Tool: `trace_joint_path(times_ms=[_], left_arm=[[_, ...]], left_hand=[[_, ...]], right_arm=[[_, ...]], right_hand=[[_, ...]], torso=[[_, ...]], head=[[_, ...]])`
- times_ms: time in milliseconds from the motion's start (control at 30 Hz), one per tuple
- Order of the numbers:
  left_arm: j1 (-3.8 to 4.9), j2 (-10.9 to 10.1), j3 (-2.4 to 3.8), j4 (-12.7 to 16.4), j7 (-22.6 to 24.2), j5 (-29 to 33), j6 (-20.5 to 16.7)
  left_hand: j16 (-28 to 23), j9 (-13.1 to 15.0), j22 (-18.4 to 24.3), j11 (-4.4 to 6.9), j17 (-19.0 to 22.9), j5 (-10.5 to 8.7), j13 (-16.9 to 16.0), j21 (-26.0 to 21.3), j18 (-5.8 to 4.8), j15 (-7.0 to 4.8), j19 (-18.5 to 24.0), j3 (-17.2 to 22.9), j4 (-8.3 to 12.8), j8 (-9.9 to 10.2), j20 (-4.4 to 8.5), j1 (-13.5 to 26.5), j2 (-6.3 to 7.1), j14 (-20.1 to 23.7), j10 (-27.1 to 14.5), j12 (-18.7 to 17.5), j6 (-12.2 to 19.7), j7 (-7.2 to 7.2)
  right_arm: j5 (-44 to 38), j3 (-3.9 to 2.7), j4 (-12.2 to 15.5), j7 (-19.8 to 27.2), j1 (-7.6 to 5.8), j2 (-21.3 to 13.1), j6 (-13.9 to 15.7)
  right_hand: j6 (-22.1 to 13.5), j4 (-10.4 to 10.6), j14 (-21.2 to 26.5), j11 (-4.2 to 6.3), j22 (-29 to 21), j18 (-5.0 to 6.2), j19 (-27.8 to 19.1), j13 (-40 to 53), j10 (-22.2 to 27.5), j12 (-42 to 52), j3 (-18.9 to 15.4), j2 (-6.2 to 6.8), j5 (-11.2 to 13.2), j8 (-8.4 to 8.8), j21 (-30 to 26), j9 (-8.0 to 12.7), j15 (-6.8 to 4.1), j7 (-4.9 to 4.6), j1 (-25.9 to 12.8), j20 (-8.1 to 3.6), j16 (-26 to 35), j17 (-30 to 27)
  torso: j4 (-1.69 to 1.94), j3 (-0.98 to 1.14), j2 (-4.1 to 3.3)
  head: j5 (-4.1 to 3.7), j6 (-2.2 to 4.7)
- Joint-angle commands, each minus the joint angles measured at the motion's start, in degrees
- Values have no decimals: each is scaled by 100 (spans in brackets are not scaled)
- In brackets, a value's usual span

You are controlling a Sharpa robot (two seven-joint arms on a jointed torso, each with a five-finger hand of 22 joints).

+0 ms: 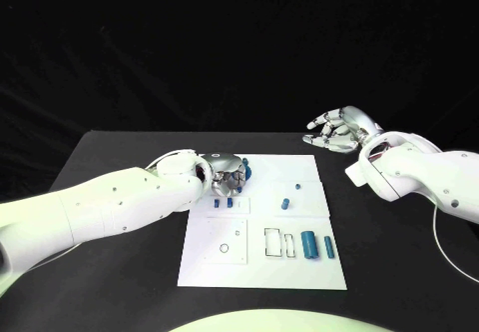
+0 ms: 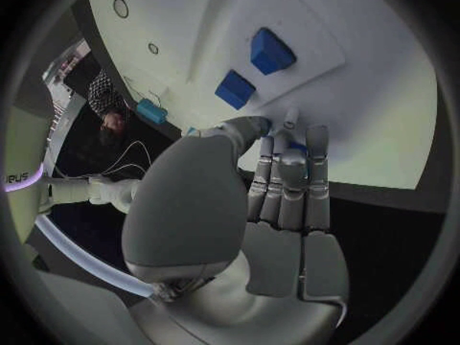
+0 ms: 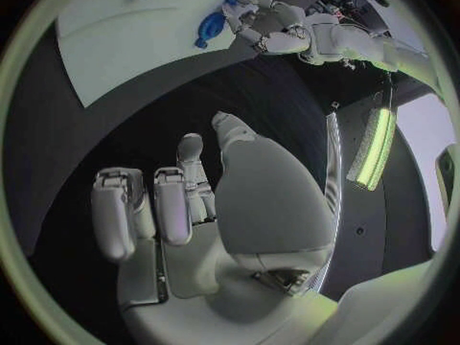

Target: Assemble the parts on the task board

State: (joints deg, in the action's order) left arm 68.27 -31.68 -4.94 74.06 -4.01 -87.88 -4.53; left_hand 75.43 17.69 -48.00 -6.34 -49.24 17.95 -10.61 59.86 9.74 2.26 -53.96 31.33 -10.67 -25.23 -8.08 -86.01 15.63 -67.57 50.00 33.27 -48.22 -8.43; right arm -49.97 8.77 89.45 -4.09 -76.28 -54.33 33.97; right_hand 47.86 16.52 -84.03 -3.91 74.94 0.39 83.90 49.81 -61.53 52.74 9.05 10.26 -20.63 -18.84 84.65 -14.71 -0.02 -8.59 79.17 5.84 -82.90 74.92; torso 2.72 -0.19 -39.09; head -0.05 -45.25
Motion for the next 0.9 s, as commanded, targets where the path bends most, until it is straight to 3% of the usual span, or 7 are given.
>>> trace_joint_path(times_ms=[33,733,900], left_arm=[[-14,17,-12,22,87,51,156],[-14,9,-12,60,145,101,135],[-14,5,-12,47,126,99,125]], left_hand=[[34,-6,-18,5,-9,-32,15,38,34,16,-29,28,22,13,8,50,-9,-9,50,-42,-41,-2],[187,-5,-254,38,-181,-39,77,231,-6,-5,-177,70,118,31,18,92,-55,-154,237,-100,-207,16],[353,3,-384,110,-426,-46,73,350,-22,-62,-260,93,220,39,55,89,-127,-353,442,-71,-346,21]], right_arm=[[-55,-1,3,59,3,7,-34],[-55,-1,-7,50,3,15,-45],[-55,-1,-5,49,3,14,-46]], right_hand=[[-14,10,-264,5,1205,95,366,-4,8,-34,35,47,-34,-36,-20,7,-46,-21,-21,-37,24,235],[-9,8,-263,7,1206,95,367,-12,-3,-36,42,44,-34,-41,-19,6,-48,-19,-23,-38,29,229],[-6,7,-265,9,1209,93,369,-15,-9,-37,46,44,-34,-44,-14,6,-49,-18,-22,-39,27,235]], torso=[[0,-1,1],[4,2,2],[1,2,-2]], head=[[0,-4],[-11,-10],[-13,-9]])
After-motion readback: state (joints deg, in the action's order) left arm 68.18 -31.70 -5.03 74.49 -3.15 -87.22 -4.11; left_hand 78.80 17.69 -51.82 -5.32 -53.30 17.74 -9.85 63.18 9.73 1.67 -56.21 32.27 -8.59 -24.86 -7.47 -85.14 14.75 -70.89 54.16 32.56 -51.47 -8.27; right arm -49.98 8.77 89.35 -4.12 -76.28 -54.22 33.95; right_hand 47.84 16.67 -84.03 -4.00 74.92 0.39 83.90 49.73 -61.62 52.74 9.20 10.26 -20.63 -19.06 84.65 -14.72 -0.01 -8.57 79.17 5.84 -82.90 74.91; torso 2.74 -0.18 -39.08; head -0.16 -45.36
